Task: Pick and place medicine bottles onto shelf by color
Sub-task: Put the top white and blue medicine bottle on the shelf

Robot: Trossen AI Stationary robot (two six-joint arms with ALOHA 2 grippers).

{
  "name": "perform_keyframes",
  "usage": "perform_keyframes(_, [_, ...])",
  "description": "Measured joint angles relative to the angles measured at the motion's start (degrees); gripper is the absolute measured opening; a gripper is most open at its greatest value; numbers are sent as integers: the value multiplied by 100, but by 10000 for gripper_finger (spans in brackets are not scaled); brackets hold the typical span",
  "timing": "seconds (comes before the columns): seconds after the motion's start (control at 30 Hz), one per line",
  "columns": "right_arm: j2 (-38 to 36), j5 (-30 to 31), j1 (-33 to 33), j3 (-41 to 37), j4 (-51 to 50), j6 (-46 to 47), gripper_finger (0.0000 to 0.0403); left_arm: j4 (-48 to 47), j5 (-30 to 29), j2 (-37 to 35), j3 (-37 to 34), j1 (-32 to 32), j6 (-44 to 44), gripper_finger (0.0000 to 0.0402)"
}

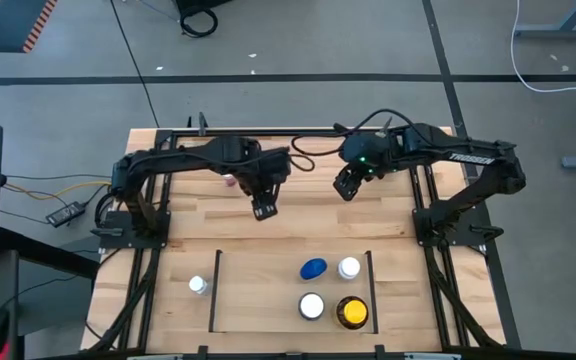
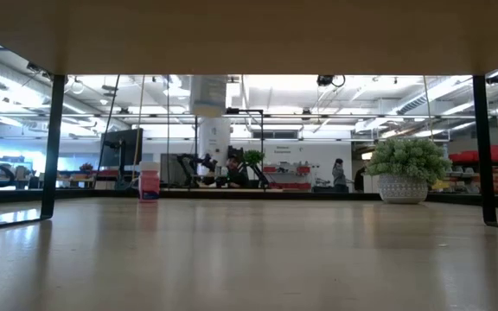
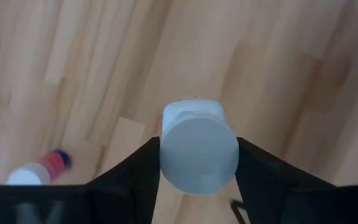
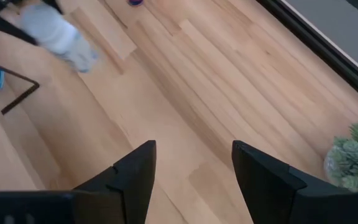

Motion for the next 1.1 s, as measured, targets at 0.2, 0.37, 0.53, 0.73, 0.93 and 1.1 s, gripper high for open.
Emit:
perform_keyframes(0.2, [-2,-9,3,0,15,-261,218,-529,3,2,548,-423,-372,190])
perform_keyframes(0.37, [-2,-14,-40,0,12,-593,218,-711,-4,0,1020,-730,-908,195])
perform_keyframes(0.53, [-2,-15,-75,0,14,-768,218,-701,-7,0,1439,-1112,-1390,179])
perform_keyframes(0.73, [-2,-20,-73,0,15,-846,218,-701,-10,-2,1538,-1597,-2137,194])
perform_keyframes(0.93, [-2,-21,-58,0,20,-940,218,-586,-202,7,1464,-2165,-2233,186])
perform_keyframes(1.1, [-2,-31,-58,0,30,-941,218,-147,-596,19,1464,-2440,-2405,186])
